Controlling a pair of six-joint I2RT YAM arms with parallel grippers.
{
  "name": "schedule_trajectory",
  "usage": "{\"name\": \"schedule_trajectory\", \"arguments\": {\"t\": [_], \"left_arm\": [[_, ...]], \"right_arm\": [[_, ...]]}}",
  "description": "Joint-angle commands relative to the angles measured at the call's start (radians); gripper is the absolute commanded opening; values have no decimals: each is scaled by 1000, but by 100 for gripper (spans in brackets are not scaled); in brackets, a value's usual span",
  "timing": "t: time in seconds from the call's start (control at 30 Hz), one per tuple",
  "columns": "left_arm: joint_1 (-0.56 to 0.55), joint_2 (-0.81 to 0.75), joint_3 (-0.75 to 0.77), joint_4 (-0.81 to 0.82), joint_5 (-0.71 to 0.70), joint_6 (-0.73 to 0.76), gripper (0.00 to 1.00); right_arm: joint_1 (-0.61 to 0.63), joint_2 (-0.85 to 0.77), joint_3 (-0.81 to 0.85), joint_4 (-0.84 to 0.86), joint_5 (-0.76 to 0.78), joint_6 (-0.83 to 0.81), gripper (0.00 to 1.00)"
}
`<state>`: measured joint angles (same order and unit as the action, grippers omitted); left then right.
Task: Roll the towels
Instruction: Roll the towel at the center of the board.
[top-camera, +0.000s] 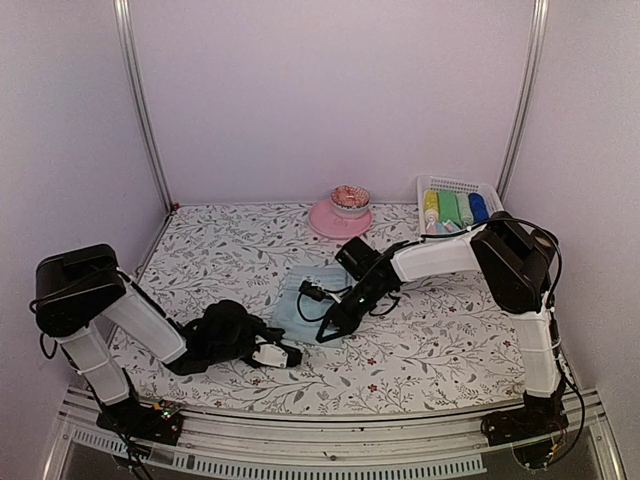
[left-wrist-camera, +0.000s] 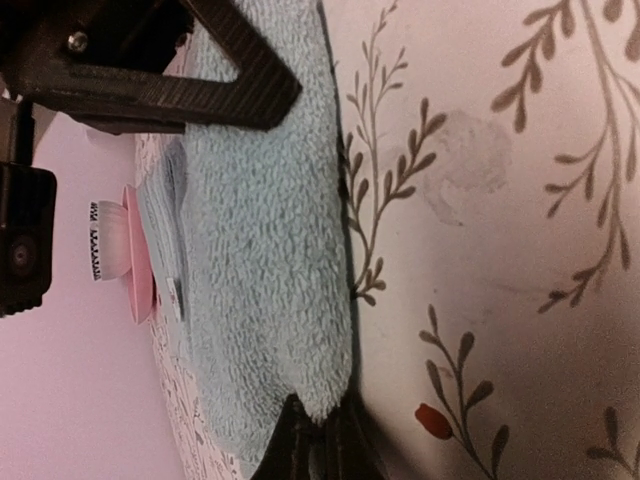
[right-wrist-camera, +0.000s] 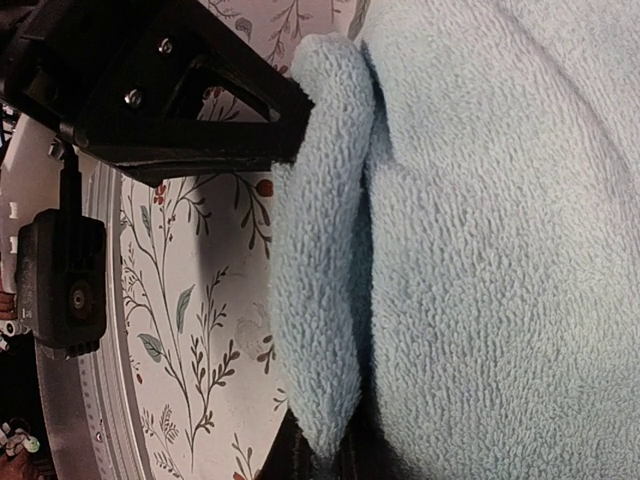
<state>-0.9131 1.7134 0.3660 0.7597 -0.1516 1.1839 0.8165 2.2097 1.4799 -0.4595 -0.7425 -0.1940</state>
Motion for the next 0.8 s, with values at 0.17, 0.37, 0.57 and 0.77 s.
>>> {"name": "schedule_trajectory", "arguments": {"t": [0.17,0.37,0.57,0.77], "left_arm": [[11,11,50,-235,2,-47,0],[41,-81,173,-577,154,-154,0],[96,-119,311,-908,357,-217,0],[175,-29,473,-1141,553,-260,0]], "right_arm": [[-11,-46,-31,-11,114,-9,30],[3,-261,-164,96,280,-18,66],[136,-474,-357,262,546,-91,70],[275,-673,-631,562,598,-212,70]]}}
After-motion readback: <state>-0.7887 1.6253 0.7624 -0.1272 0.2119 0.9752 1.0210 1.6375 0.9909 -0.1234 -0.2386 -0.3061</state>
